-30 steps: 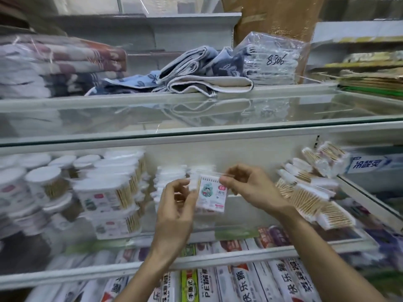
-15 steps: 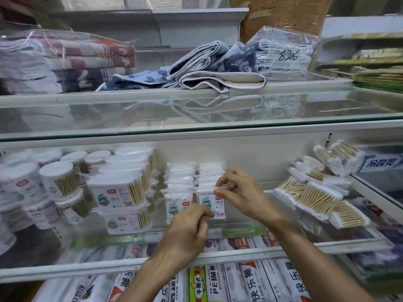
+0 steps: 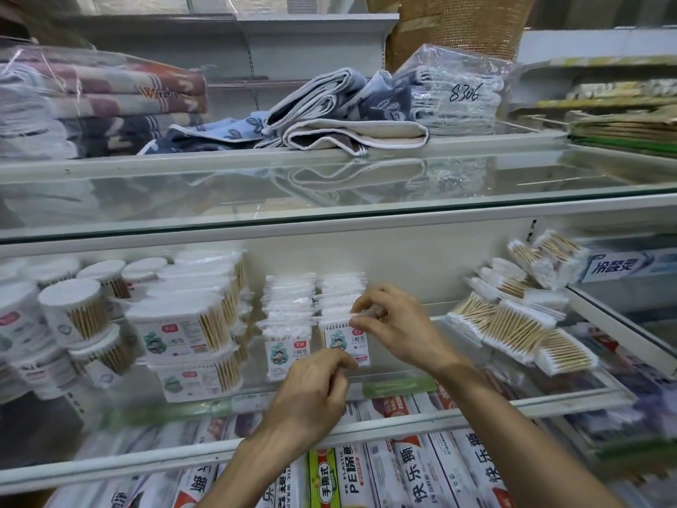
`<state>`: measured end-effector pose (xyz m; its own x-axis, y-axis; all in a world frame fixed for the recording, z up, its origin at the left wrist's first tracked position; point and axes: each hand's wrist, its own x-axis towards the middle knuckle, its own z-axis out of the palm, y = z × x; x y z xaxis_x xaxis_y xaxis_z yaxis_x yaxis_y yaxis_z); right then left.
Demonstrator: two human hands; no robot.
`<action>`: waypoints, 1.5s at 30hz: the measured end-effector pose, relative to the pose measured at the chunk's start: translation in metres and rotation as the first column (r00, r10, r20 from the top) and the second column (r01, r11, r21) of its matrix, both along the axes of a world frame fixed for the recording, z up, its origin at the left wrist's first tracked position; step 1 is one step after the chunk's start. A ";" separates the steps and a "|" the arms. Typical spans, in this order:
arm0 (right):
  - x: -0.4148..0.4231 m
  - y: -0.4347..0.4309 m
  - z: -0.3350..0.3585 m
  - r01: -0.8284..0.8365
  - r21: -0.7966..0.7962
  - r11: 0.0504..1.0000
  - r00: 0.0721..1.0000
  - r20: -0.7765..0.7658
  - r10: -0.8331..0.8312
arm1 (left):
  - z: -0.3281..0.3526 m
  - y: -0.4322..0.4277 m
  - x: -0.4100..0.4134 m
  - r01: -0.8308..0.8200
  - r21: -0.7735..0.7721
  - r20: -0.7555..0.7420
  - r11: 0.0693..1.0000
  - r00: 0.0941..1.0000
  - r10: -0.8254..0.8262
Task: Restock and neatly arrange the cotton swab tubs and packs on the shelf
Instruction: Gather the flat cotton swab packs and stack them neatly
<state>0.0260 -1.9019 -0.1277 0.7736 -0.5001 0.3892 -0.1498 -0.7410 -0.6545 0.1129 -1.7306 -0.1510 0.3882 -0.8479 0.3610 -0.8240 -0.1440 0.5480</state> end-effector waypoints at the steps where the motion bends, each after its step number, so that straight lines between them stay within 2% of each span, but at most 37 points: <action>1: -0.001 0.001 0.001 0.003 -0.006 1.000 1.000 0.000 -0.003 | 0.000 0.000 0.000 -0.002 0.002 -0.011 1.000 1.000 0.002; 4: -0.010 0.002 0.007 0.029 -0.025 0.999 0.999 0.038 -0.028 | 0.003 -0.004 -0.002 0.001 -0.045 -0.080 0.999 0.997 -0.005; 6: -0.022 -0.004 0.011 0.074 -0.024 0.997 0.994 0.082 -0.072 | 0.007 -0.010 -0.007 0.007 -0.091 -0.191 0.996 0.981 -0.025; 10: -0.064 -0.029 0.019 0.272 -0.161 0.949 0.957 0.154 -0.247 | 0.018 -0.035 -0.026 0.093 -0.173 -0.406 0.981 0.900 -0.157; 12: -0.092 -0.044 0.021 0.398 -0.246 0.884 0.916 0.157 -0.369 | 0.023 -0.051 -0.039 0.149 -0.185 -0.447 0.971 0.868 -0.218; 14: -0.118 -0.057 0.022 0.538 -0.355 0.764 0.839 0.140 -0.526 | 0.026 -0.069 -0.054 0.203 -0.170 -0.467 0.964 0.845 -0.260; 17: -0.153 -0.065 0.024 0.641 -0.440 0.629 0.713 0.038 -0.700 | 0.028 -0.095 -0.078 0.261 -0.103 -0.450 0.960 0.848 -0.279; 19: -0.166 -0.065 0.023 0.644 -0.418 0.641 0.676 -0.082 -0.732 | 0.028 -0.109 -0.093 0.306 -0.081 -0.455 0.948 0.835 -0.309; 21: -0.171 -0.065 0.021 0.629 -0.335 0.702 0.700 -0.148 -0.698 | 0.026 -0.121 -0.103 0.340 -0.071 -0.438 0.938 0.834 -0.336; 24: -0.167 -0.063 0.020 0.615 -0.235 0.753 0.739 -0.163 -0.654 | 0.018 -0.139 -0.109 0.362 -0.018 -0.367 0.932 0.865 -0.343; 28: -0.159 -0.061 0.031 0.600 -0.156 0.785 0.792 -0.023 -0.610 | 0.016 -0.147 -0.112 0.337 -0.010 -0.330 0.942 0.888 -0.321; 31: -0.147 -0.055 0.049 0.569 -0.022 0.822 0.820 0.087 -0.565 | 0.021 -0.140 -0.112 0.288 -0.113 -0.376 0.951 0.874 -0.310; 34: -0.131 -0.045 0.062 0.432 0.136 0.891 0.880 0.153 -0.450 | 0.025 -0.128 -0.104 0.217 -0.234 -0.437 0.948 0.847 -0.302; 36: -0.122 -0.039 0.066 0.310 0.256 0.916 0.900 0.232 -0.370 | 0.030 -0.117 -0.095 0.191 -0.292 -0.551 0.937 0.767 -0.328; 37: -0.119 -0.037 0.068 0.263 0.300 0.917 0.899 0.269 -0.346 | 0.033 -0.112 -0.091 0.181 -0.336 -0.642 0.924 0.674 -0.366; 39: -0.113 -0.037 0.067 0.237 0.326 0.915 0.874 0.340 -0.347 | 0.038 -0.104 -0.082 0.096 -0.453 -0.813 0.886 0.363 -0.455; 40: -0.110 -0.037 0.066 0.239 0.334 0.912 0.862 0.360 -0.357 | 0.041 -0.100 -0.076 0.026 -0.492 -0.851 0.870 0.197 -0.487; 41: -0.106 -0.038 0.063 0.222 0.363 0.905 0.857 0.371 -0.359 | 0.044 -0.096 -0.071 -0.033 -0.511 -0.859 0.859 0.069 -0.508; 42: -0.104 -0.038 0.060 0.195 0.389 0.900 0.866 0.362 -0.344 | 0.047 -0.092 -0.066 -0.069 -0.520 -0.853 0.851 -0.011 -0.522; 43: -0.101 -0.037 0.058 0.160 0.414 0.896 0.884 0.344 -0.316 | 0.049 -0.089 -0.062 -0.084 -0.528 -0.844 0.845 -0.053 -0.533; 45: -0.094 -0.033 0.055 0.104 0.422 0.901 0.921 0.302 -0.247 | 0.053 -0.082 -0.056 -0.078 -0.548 -0.832 0.833 -0.055 -0.552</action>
<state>-0.0677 -1.9350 -0.0731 0.5141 -0.7806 0.3554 0.0316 -0.3969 -0.9173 0.0570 -1.8126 -0.0979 0.4044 -0.9080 0.1093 0.6019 0.3543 0.7157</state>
